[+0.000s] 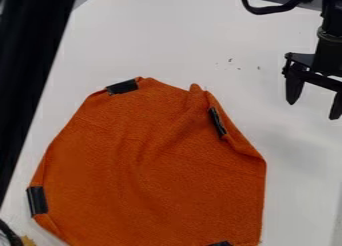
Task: Straighten the cloth
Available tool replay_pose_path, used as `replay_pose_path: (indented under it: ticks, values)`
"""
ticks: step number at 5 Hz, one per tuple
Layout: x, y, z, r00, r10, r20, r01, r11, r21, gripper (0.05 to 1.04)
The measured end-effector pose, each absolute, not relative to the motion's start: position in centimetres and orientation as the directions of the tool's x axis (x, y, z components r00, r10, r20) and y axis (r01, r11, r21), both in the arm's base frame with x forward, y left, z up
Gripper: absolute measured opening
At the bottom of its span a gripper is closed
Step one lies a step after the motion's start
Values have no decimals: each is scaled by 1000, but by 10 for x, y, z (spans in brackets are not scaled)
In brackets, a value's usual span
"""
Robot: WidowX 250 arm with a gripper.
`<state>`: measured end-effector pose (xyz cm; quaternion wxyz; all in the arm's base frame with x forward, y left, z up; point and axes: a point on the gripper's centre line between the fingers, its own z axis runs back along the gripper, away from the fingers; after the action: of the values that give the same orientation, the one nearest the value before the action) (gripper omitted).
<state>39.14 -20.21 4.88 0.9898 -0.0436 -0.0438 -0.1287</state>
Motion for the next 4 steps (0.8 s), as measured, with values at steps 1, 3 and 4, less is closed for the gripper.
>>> replay_pose_path:
  ticks: [1,3,4]
  values:
    - [388,-198,29,968,-243,57,246,967,-60,1000]
    - [379,-197,23,966,-179,186,159,980,116,1000]
    - [375,-183,32,970,-125,208,88,980,181,1000]
